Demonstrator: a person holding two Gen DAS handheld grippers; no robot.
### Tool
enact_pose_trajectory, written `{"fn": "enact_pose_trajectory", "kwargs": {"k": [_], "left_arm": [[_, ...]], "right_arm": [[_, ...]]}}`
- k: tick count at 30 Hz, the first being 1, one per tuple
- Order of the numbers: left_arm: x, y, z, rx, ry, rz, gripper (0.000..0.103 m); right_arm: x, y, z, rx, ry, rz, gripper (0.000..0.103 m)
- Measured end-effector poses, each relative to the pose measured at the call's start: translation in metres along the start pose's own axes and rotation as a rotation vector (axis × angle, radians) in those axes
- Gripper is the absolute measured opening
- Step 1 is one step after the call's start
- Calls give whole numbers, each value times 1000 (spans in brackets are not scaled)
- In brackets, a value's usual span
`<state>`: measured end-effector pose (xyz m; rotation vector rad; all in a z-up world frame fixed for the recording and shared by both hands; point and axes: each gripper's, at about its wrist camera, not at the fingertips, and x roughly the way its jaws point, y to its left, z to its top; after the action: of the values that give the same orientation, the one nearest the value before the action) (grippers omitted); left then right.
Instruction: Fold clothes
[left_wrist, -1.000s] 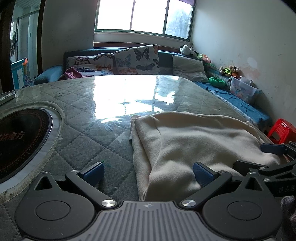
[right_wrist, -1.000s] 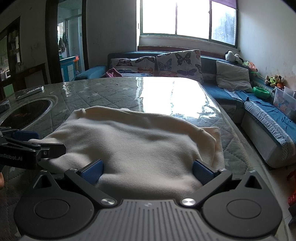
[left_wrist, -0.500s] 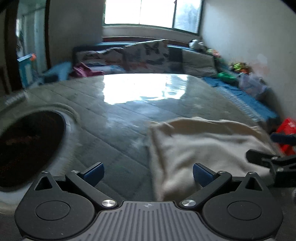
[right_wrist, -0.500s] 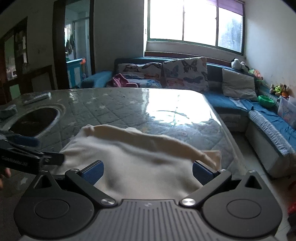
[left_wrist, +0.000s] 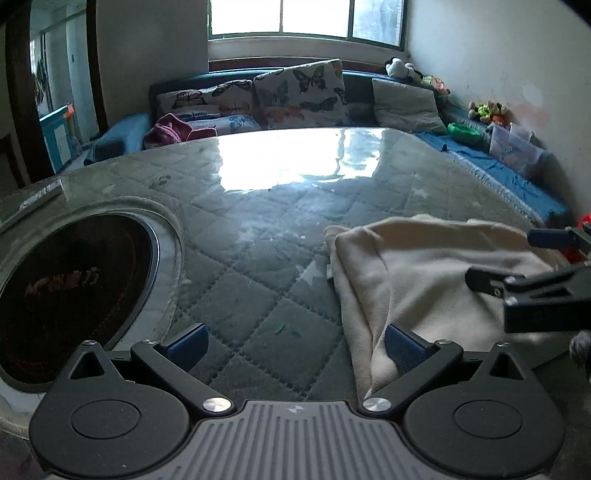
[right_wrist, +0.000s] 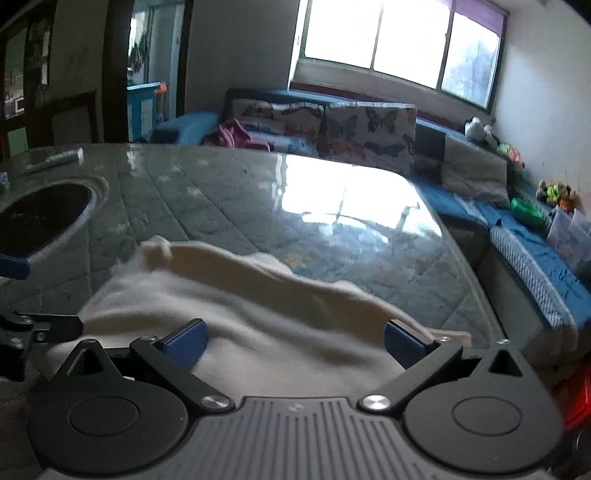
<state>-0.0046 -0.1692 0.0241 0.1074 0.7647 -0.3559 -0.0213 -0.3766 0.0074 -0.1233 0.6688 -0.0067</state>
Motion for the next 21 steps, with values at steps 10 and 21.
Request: {"fn": "enact_pose_trajectory", "kwargs": {"k": [10,21], "left_arm": [[-1,-15,0,20,5,12,103],[-12,0,7,-65,-11,-7,103]], "right_arm": [[-34,10,-31,-28,-21,18,103],[-65,35,-35,-150,-54,141,91]]}}
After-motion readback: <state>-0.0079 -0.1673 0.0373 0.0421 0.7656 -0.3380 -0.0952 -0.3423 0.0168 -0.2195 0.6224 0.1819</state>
